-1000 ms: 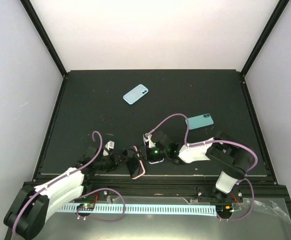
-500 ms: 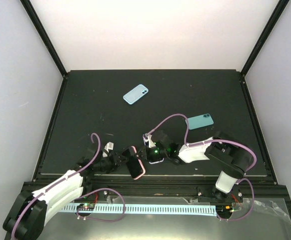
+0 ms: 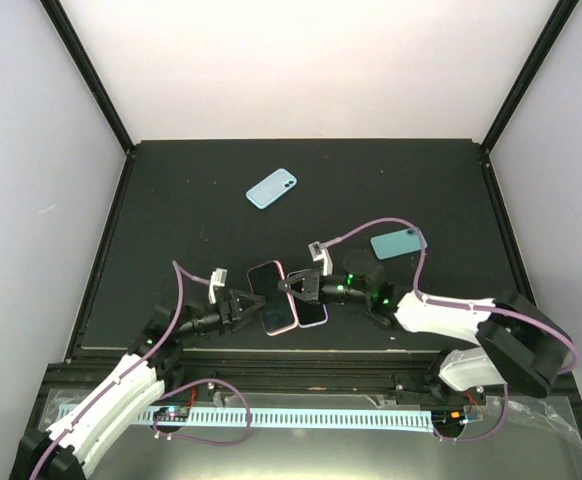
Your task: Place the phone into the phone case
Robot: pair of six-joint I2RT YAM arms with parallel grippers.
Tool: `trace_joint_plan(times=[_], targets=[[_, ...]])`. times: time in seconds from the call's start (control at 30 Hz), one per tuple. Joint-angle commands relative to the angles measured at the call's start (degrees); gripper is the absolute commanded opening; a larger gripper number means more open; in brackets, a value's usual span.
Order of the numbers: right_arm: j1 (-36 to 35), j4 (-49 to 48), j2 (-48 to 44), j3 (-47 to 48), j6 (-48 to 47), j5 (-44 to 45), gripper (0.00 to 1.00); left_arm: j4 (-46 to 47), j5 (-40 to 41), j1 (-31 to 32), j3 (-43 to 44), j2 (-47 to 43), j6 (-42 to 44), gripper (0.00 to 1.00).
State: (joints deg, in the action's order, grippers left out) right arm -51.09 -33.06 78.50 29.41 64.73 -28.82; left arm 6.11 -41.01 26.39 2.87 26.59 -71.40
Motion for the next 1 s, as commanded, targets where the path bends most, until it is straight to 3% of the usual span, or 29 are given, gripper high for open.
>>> trace_joint_plan(times=[0.0, 0.13, 0.37, 0.67, 0.77, 0.97], targets=[[0.6, -8.7, -6.2, -0.2, 4.0, -1.3, 0.1, 9.6, -3.3, 0.4, 1.6, -3.5, -5.7, 0.79], [0.7, -13.1, -9.2, -0.8, 7.4, -0.5, 0.1, 21.1, -3.8, 0.6, 0.2, -4.5, -10.9, 0.78], [0.6, -17.7, -10.7, -1.4, 10.9, 0.7, 0.1, 32.5, -3.7, 2.1, -0.1, -2.0, -14.0, 0.64], [0.7, -16.8, -10.4, -2.2, 10.1, 1.8, 0.11, 25.8, -3.4, 3.4, 2.0, 1.2, -8.6, 0.19], [0.7, -15.4, -9.8, -1.5, 8.5, 0.0, 0.16, 22.7, -2.7, 3.5, 2.8, 0.4, -7.0, 0.05], [0.6, -14.8, -9.6, -1.3, 7.2, -2.5, 0.25, 16.8, -2.3, 3.4, 5.5, 0.1, -1.3, 0.02]])
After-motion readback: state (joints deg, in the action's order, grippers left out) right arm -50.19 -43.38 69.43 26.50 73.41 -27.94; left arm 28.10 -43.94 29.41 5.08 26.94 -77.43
